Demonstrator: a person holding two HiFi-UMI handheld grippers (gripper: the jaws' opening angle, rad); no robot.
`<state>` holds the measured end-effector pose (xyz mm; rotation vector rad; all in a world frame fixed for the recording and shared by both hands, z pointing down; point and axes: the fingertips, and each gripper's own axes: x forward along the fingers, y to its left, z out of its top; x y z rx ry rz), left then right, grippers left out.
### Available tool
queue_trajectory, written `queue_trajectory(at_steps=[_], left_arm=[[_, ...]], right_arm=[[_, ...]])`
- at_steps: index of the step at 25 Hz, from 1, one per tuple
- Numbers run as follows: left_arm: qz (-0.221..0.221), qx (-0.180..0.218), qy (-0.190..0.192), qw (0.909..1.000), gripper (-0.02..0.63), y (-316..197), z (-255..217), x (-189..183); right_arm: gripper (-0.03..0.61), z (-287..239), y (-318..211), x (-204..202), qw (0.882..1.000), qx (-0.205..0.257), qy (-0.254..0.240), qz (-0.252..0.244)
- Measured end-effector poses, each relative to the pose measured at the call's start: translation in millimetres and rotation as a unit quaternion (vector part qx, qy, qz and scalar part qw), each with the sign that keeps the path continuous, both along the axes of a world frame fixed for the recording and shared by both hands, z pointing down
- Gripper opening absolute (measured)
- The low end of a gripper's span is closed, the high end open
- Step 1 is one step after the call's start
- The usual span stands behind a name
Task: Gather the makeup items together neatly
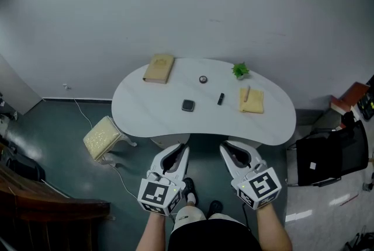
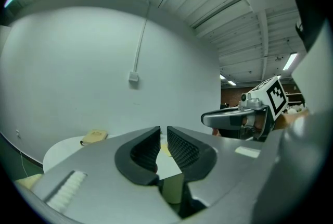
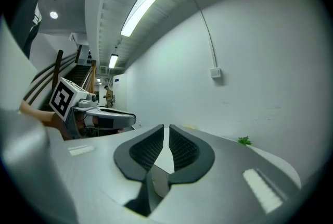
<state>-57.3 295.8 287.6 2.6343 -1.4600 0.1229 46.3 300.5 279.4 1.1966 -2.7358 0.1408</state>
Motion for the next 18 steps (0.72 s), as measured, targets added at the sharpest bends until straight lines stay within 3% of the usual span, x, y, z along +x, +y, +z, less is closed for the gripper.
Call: queue_trajectory(at_steps=[11, 18], left_arm=[[0.028, 0.016, -0.023, 0.9992, 0.134, -65, -8, -22], [0.05, 0.019, -0.021, 0.9983, 0.166, -94, -8, -36]], right_arm=[[0.132, -8, -64, -26, 1.0, 0.005, 0.013, 0.004], [0.152, -10, -90, -41, 1.0, 0.006, 0.007, 0.025]])
